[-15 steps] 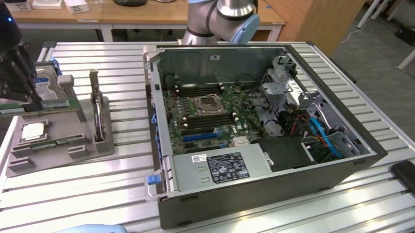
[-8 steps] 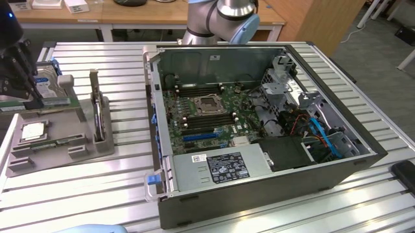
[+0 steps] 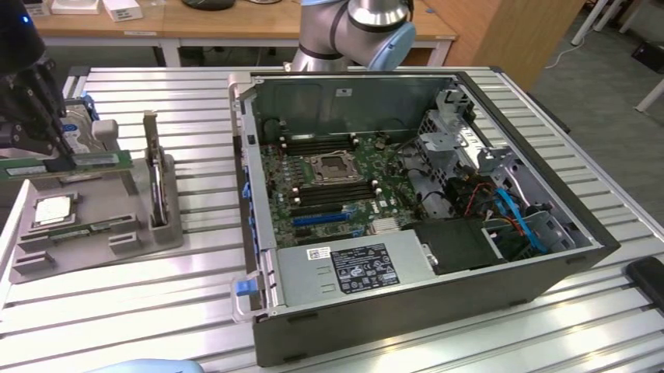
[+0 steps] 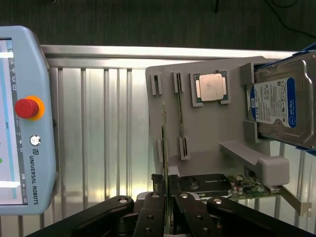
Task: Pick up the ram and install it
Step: 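Pick up the ram and move it above insertion slot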
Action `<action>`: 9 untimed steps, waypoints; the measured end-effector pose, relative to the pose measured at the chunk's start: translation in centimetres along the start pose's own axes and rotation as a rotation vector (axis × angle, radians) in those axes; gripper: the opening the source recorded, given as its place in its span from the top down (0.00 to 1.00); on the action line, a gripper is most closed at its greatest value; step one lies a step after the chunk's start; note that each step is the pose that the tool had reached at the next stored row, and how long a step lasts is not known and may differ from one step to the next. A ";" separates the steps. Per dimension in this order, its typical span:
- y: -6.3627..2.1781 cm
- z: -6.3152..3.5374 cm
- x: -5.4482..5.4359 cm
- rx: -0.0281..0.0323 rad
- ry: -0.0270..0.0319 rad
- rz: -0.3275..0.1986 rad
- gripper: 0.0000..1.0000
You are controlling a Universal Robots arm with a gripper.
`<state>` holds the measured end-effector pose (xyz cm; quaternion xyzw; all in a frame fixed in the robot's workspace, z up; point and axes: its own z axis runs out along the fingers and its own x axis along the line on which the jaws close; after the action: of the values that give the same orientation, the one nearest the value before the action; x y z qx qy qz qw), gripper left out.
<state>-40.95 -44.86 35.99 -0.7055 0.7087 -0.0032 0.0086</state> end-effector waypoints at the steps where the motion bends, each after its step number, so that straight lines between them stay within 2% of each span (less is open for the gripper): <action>1: 0.00 -0.01 0.0 0.0000 -0.0001 0.000 0.86; 9: -0.04 -0.05 0.0 0.0000 0.0000 0.000 0.86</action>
<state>-40.91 -44.86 36.05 -0.7055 0.7087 -0.0032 0.0086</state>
